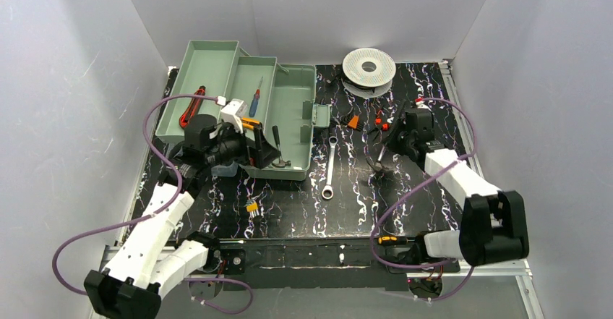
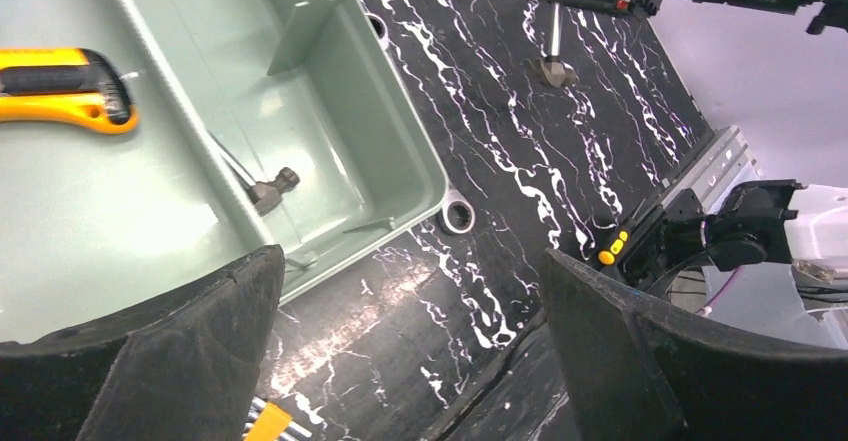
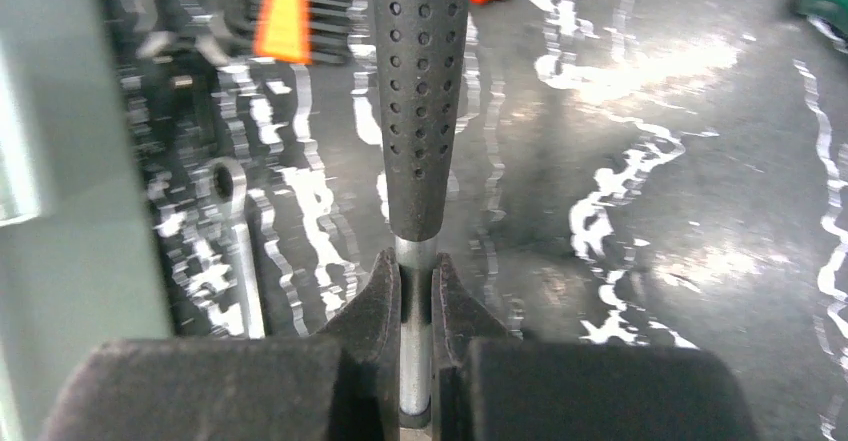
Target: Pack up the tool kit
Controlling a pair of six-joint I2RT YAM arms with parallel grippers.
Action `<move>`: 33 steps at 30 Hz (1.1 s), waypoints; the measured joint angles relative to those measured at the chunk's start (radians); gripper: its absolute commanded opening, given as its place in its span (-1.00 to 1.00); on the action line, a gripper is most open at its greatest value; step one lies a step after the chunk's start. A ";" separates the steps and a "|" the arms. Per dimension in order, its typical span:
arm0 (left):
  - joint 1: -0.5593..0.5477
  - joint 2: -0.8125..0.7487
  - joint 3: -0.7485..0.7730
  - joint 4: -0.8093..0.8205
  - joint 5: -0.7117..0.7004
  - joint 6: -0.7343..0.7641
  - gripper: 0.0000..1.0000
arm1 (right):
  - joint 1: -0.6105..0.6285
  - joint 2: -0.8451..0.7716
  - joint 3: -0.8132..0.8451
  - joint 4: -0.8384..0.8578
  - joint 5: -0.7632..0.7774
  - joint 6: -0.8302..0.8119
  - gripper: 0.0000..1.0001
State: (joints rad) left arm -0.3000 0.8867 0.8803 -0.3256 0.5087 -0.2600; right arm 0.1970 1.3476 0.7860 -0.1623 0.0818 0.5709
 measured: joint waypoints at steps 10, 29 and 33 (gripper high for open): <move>-0.219 0.102 0.111 0.068 -0.138 -0.163 0.99 | 0.094 -0.231 -0.064 0.190 -0.280 -0.020 -0.97; -0.397 0.406 0.196 0.401 -0.206 -0.262 0.67 | 0.447 -0.338 -0.095 0.242 -0.415 -0.108 -0.97; -0.401 0.409 0.196 0.423 -0.210 -0.269 0.24 | 0.488 -0.325 -0.095 0.246 -0.406 -0.121 -0.97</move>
State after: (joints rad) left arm -0.7013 1.2957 1.0763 0.0975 0.2985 -0.5293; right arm 0.6853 1.0222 0.6910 0.0834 -0.3237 0.4503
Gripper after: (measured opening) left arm 0.759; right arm 0.097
